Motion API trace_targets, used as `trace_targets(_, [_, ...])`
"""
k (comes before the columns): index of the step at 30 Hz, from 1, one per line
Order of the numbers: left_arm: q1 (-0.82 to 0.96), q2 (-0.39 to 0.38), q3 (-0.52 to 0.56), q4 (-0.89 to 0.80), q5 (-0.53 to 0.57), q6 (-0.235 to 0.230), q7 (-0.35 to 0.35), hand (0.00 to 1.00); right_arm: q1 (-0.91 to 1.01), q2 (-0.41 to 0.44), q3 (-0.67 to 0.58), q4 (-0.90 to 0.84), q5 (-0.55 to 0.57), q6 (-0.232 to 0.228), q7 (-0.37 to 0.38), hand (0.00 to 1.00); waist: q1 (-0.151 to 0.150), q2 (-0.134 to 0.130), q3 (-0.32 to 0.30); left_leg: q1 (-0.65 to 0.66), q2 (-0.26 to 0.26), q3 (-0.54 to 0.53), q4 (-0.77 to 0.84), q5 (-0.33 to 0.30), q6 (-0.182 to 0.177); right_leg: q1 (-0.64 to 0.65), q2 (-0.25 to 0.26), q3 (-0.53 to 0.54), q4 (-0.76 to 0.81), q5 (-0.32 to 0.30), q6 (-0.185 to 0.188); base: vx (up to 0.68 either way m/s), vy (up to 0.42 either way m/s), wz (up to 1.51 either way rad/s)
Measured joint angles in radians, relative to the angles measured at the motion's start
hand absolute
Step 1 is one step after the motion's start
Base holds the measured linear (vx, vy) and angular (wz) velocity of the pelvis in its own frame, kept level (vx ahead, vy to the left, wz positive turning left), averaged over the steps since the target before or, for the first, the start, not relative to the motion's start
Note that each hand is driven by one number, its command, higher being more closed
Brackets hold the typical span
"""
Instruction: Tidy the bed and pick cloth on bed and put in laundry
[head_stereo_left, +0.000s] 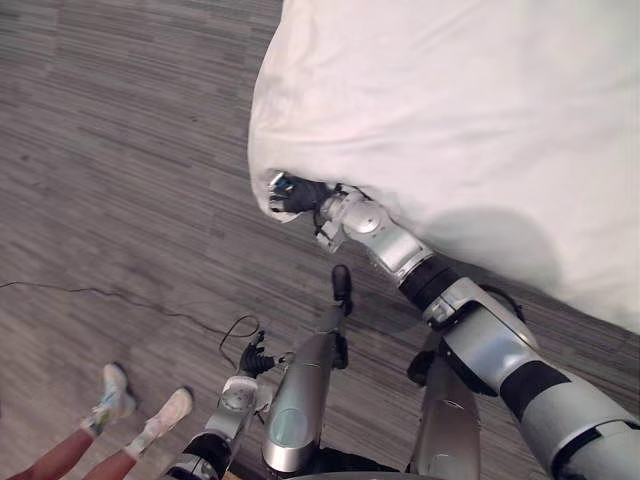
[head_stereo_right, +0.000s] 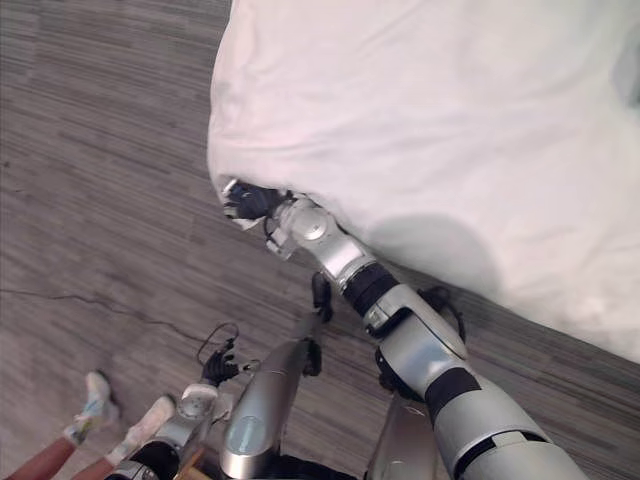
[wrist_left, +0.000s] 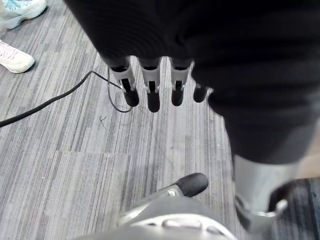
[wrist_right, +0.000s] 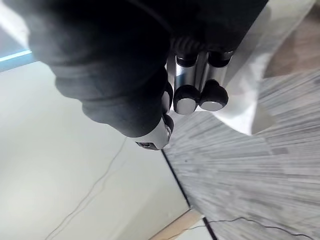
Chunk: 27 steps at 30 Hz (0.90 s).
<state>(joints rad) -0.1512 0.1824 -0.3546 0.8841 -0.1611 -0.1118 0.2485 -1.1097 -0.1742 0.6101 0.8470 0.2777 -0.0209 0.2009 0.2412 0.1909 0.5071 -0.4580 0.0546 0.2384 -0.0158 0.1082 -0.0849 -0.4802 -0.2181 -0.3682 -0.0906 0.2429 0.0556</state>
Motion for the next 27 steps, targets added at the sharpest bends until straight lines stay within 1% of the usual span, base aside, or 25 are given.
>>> trace_targets(1, [0.000,0.002,-0.009,0.000,0.000,-0.005,-0.003,0.00,-0.001,-0.010,0.000,0.056,0.002,-0.009,0.005,1.00,0.001,0.002,-0.001,0.000,-0.003,-0.002,0.000,0.002,0.003,0.001,-0.003,0.001,0.000,0.002,0.001,-0.10,0.062,0.04])
trace_targets(2, [0.002,0.004,-0.019,0.000,0.000,-0.022,-0.015,0.00,-0.001,-0.045,-0.013,0.131,0.009,-0.009,0.023,1.00,0.004,0.008,-0.005,-0.001,-0.011,-0.004,0.000,-0.004,0.006,0.001,-0.012,-0.001,-0.001,0.004,0.003,-0.10,0.069,0.11])
trace_targets(3, [0.004,0.004,-0.020,0.000,0.000,-0.031,-0.017,0.00,0.001,-0.061,-0.016,0.160,0.009,-0.008,0.032,1.00,0.004,0.011,-0.007,-0.002,-0.013,-0.004,0.000,-0.006,0.003,0.001,-0.017,-0.002,-0.001,0.006,0.006,-0.11,0.077,0.12])
trace_targets(4, [0.013,0.004,-0.022,0.000,0.000,-0.045,-0.017,0.00,0.016,-0.099,-0.042,0.215,0.020,-0.002,0.036,1.00,0.001,0.017,-0.011,-0.002,-0.022,-0.004,0.000,-0.006,0.003,0.001,-0.029,-0.003,-0.001,0.010,0.018,-0.09,0.076,0.12])
trace_targets(5, [0.025,0.005,-0.023,-0.001,0.000,-0.061,-0.018,0.00,0.037,-0.130,-0.096,0.256,0.042,-0.006,0.055,1.00,-0.008,0.021,-0.014,0.000,-0.033,-0.008,-0.001,-0.007,0.003,0.003,-0.040,-0.004,0.000,0.012,0.021,-0.10,0.098,0.13])
trace_targets(6, [0.047,0.011,-0.017,-0.007,0.002,-0.080,-0.022,0.00,0.071,-0.159,-0.148,0.237,0.049,-0.020,0.101,1.00,-0.026,0.021,-0.014,0.006,-0.045,-0.012,-0.003,-0.006,0.004,0.009,-0.051,-0.005,0.000,0.016,0.027,-0.06,0.072,0.10])
trace_targets(7, [0.058,0.013,-0.014,-0.010,0.002,-0.085,-0.026,0.00,0.089,-0.167,-0.171,0.231,0.049,-0.022,0.120,1.00,-0.036,0.021,-0.015,0.011,-0.050,-0.013,-0.004,-0.006,0.004,0.014,-0.056,-0.005,0.000,0.017,0.028,-0.06,0.090,0.07])
trace_targets(8, [0.074,0.018,-0.010,-0.016,0.002,-0.095,-0.039,0.00,0.127,-0.174,-0.224,0.223,0.049,-0.030,0.147,1.00,-0.050,0.021,-0.015,0.023,-0.058,-0.013,-0.004,-0.006,0.005,0.027,-0.064,-0.005,0.000,0.023,0.038,-0.05,0.075,0.08])
trace_targets(9, [0.106,0.018,0.015,-0.040,0.006,-0.099,-0.052,0.00,0.205,-0.184,-0.294,0.200,0.062,-0.035,0.177,1.00,-0.072,0.021,-0.014,0.046,-0.065,-0.016,-0.003,-0.009,0.010,0.053,-0.071,-0.006,0.000,0.022,0.040,-0.05,0.075,0.08])
trace_targets(10, [0.121,0.018,0.028,-0.054,0.015,-0.100,-0.061,0.00,0.244,-0.191,-0.327,0.189,0.071,-0.034,0.186,1.00,-0.081,0.019,-0.013,0.058,-0.067,-0.017,-0.003,-0.012,0.014,0.067,-0.073,-0.007,0.000,0.020,0.043,-0.02,0.042,0.07])
trace_targets(11, [0.147,0.017,0.062,-0.074,0.037,-0.102,-0.078,0.00,0.332,-0.197,-0.407,0.160,0.076,-0.036,0.199,1.00,-0.099,0.015,-0.010,0.079,-0.073,-0.027,0.001,-0.019,0.025,0.092,-0.075,-0.011,0.000,0.011,0.047,0.00,0.028,0.09])
trace_targets(12, [0.166,0.017,0.099,-0.087,0.064,-0.099,-0.089,0.00,0.456,-0.200,-0.463,0.117,0.077,-0.061,0.206,1.00,-0.124,0.008,-0.005,0.104,-0.074,-0.034,0.000,-0.021,0.027,0.125,-0.076,-0.018,0.000,0.002,0.055,0.03,0.032,0.07])
trace_targets(14, [0.178,0.018,0.150,-0.087,0.087,-0.092,-0.100,0.00,0.590,-0.197,-0.481,0.058,0.078,-0.080,0.208,1.00,-0.151,-0.018,0.011,0.147,-0.071,-0.034,0.000,-0.029,0.031,0.167,-0.073,-0.018,0.000,-0.003,0.063,0.09,-0.003,-0.06])
trace_targets(15, [0.181,0.019,0.184,-0.072,0.108,-0.068,-0.102,0.00,0.762,-0.177,-0.463,-0.021,0.085,-0.108,0.207,1.00,-0.179,-0.055,0.007,0.193,-0.061,-0.032,0.000,-0.045,0.023,0.210,-0.063,-0.015,0.000,-0.010,0.062,0.13,-0.028,-0.22])
trace_targets(16, [0.185,0.024,0.195,-0.062,0.124,-0.055,-0.104,0.00,0.844,-0.159,-0.433,-0.057,0.088,-0.122,0.207,1.00,-0.195,-0.081,-0.006,0.220,-0.055,-0.025,-0.002,-0.053,0.018,0.231,-0.055,-0.011,0.000,-0.017,0.063,0.15,-0.036,-0.35])
trace_targets(18, [0.192,0.032,0.212,-0.037,0.155,-0.040,-0.115,0.00,0.960,-0.118,-0.376,-0.113,0.087,-0.140,0.211,1.00,-0.205,-0.139,-0.046,0.271,-0.041,0.004,-0.008,-0.062,0.015,0.261,-0.038,0.004,0.000,-0.032,0.059,0.20,-0.059,-0.57])
trace_targets(19, [0.194,0.052,0.217,-0.002,0.186,-0.033,-0.117,0.00,1.069,-0.079,-0.319,-0.184,0.087,-0.176,0.226,1.00,-0.211,-0.191,-0.111,0.330,-0.018,0.030,-0.017,-0.076,0.005,0.297,-0.012,0.024,0.000,-0.051,0.055,0.25,-0.086,-0.60])
trace_targets(21, [0.194,0.055,0.217,0.027,0.203,-0.029,-0.116,0.00,1.137,-0.061,-0.277,-0.260,0.087,-0.202,0.237,1.00,-0.221,-0.224,-0.173,0.371,0.001,0.042,-0.020,-0.090,-0.007,0.329,0.007,0.031,0.000,-0.069,0.051,0.20,-0.081,-0.41])
trace_targets(22, [0.195,0.053,0.216,0.050,0.221,-0.028,-0.114,0.00,1.165,-0.051,-0.236,-0.326,0.089,-0.226,0.259,1.00,-0.226,-0.247,-0.231,0.411,0.016,0.058,-0.033,-0.100,-0.018,0.354,0.024,0.042,0.000,-0.084,0.048,0.20,-0.081,-0.36])
trace_targets(23, [0.195,0.043,0.215,0.065,0.234,-0.025,-0.108,0.00,1.169,-0.046,-0.205,-0.386,0.098,-0.240,0.277,1.00,-0.233,-0.255,-0.272,0.448,0.025,0.069,-0.045,-0.104,-0.025,0.379,0.034,0.047,-0.001,-0.095,0.049,0.18,-0.072,-0.34])
trace_targets(24, [0.195,0.035,0.215,0.075,0.240,-0.022,-0.104,0.00,1.169,-0.043,-0.196,-0.419,0.106,-0.246,0.288,1.00,-0.235,-0.256,-0.290,0.462,0.027,0.074,-0.050,-0.106,-0.028,0.389,0.038,0.051,-0.002,-0.099,0.047,0.13,-0.037,-0.24])
trace_targets(25, [0.195,0.016,0.213,0.085,0.250,-0.012,-0.100,0.00,1.166,-0.042,-0.178,-0.487,0.145,-0.248,0.308,1.00,-0.236,-0.254,-0.316,0.484,0.031,0.082,-0.056,-0.110,-0.031,0.404,0.043,0.056,-0.002,-0.105,0.048,0.10,-0.031,-0.17])
trace_targets(27, [0.195,-0.007,0.210,0.101,0.272,0.000,-0.098,0.00,1.142,-0.042,-0.147,-0.626,0.221,-0.235,0.332,1.00,-0.240,-0.250,-0.348,0.519,0.041,0.092,-0.067,-0.116,-0.037,0.430,0.051,0.060,-0.003,-0.113,0.048,0.08,-0.034,-0.13])
